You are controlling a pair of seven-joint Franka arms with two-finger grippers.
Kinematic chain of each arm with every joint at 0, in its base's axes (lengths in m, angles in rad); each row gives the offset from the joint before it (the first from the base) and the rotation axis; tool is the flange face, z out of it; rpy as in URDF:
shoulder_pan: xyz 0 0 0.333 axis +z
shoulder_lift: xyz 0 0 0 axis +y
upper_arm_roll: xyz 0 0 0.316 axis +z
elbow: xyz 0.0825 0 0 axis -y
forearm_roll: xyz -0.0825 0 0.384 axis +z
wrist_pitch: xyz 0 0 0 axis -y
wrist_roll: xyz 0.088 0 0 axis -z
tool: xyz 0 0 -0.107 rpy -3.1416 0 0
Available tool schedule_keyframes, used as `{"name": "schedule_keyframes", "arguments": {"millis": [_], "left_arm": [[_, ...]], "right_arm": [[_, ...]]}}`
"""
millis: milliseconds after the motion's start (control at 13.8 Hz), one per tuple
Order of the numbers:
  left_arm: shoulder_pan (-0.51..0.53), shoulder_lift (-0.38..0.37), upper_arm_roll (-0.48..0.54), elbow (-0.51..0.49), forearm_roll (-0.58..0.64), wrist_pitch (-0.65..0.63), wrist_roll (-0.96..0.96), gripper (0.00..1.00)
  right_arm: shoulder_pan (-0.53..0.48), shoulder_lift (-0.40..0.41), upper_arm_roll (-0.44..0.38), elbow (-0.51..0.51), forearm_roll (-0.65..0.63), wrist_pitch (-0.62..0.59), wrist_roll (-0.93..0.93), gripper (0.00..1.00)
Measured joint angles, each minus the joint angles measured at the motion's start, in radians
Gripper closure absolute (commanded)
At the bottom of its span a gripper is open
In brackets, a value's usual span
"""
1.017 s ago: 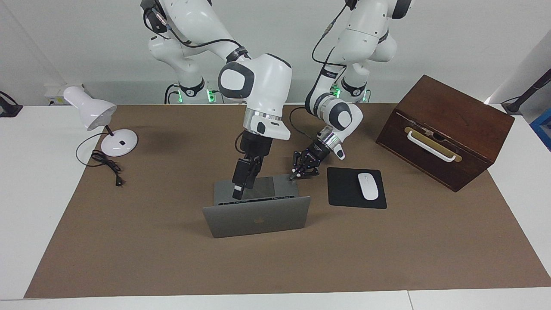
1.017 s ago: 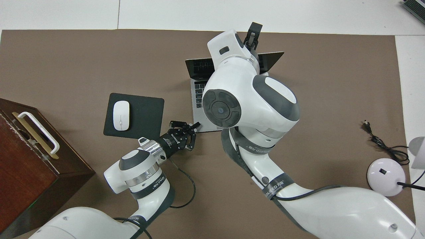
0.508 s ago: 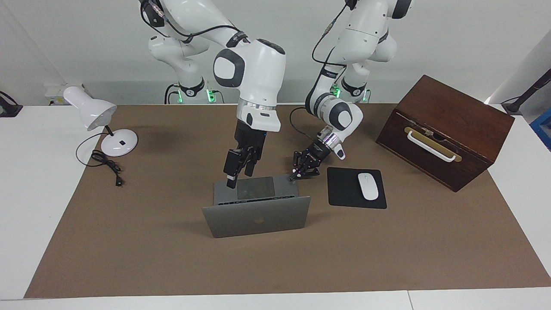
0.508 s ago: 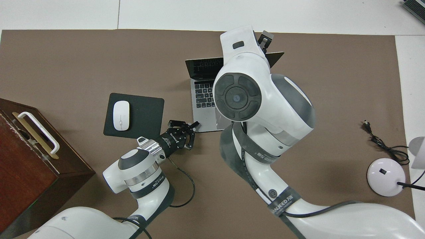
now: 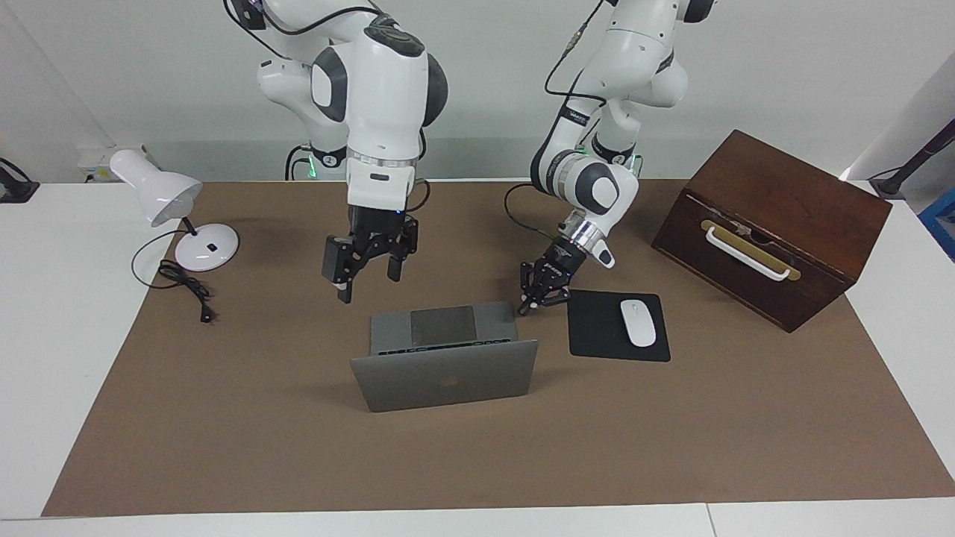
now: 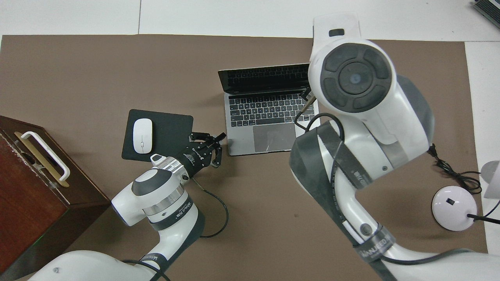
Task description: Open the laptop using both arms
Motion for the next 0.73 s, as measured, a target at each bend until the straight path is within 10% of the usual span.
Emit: {"name": "schedule_keyframes", "arguments": {"millis": [726], "left_arm": [[0.043, -0.103, 0.017, 0.066, 0.252, 0.101, -0.008, 1.0]], "right_arm": [[-0.125, -0.072, -0.004, 0.0, 0.162, -0.089, 0.012, 0.0]]}}
